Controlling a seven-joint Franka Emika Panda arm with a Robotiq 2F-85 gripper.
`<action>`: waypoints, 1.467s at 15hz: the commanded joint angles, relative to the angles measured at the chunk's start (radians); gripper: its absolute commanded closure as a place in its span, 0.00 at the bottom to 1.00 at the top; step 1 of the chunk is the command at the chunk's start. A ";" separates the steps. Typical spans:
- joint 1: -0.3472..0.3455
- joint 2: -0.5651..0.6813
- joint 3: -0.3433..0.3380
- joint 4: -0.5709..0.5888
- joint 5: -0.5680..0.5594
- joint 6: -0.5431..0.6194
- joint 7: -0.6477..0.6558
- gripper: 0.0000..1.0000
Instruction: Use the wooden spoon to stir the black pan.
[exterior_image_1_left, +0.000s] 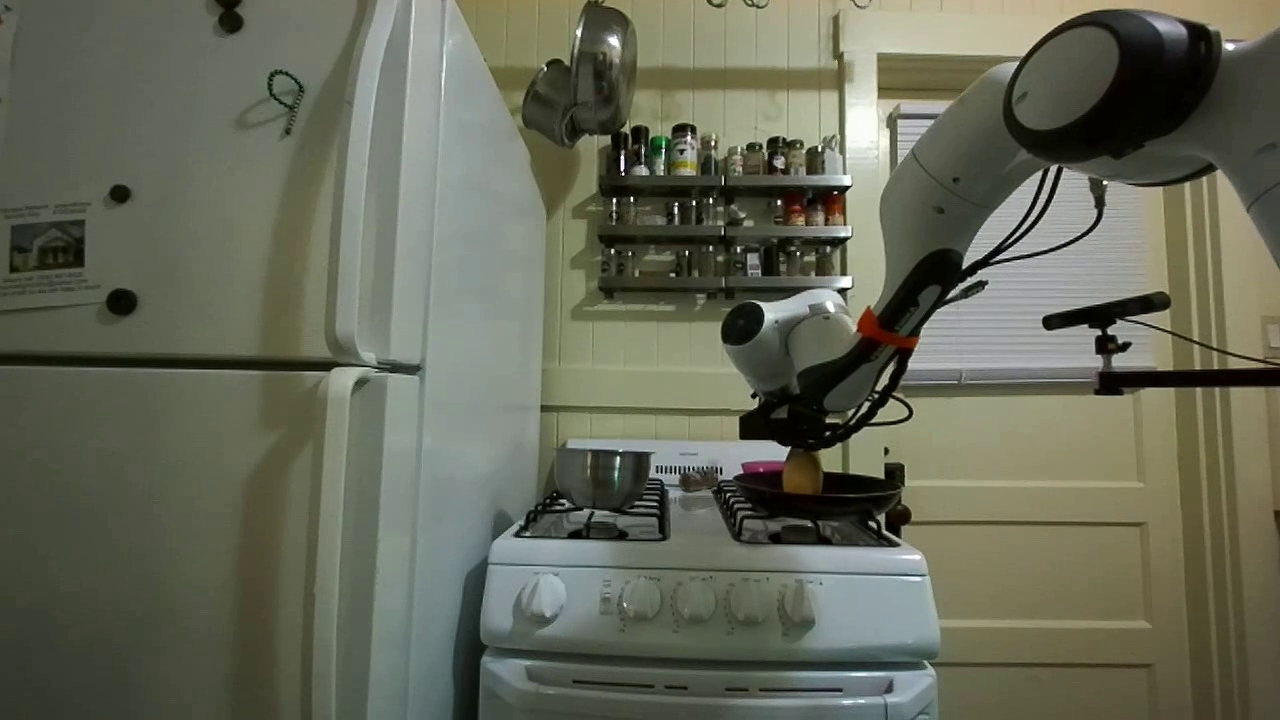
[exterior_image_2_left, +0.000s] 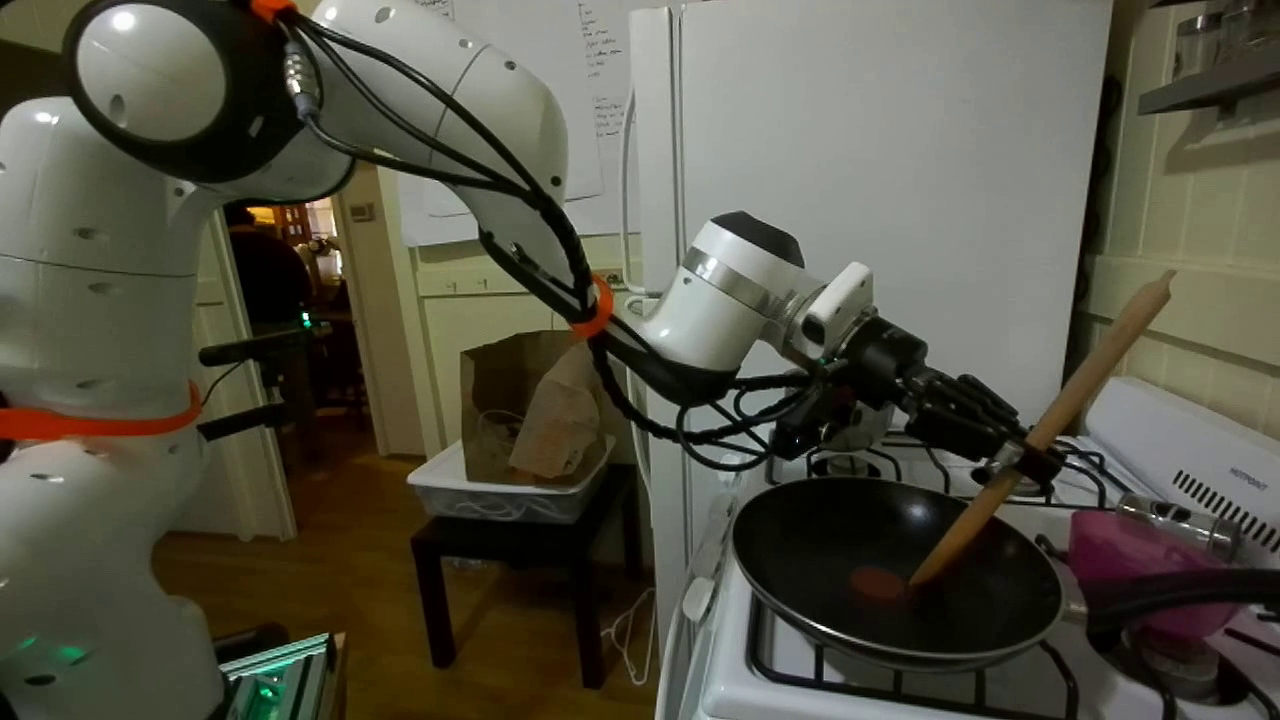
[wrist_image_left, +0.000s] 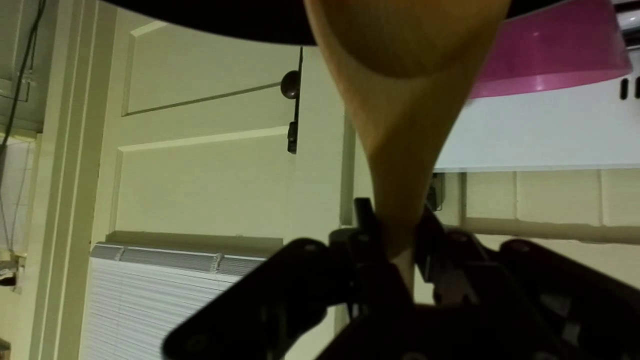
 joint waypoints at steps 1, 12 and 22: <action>0.006 0.059 0.027 0.063 -0.037 0.011 0.047 0.95; 0.006 -0.009 0.081 -0.026 0.061 0.099 -0.072 0.95; 0.025 -0.200 0.080 -0.287 0.139 -0.052 -0.098 0.95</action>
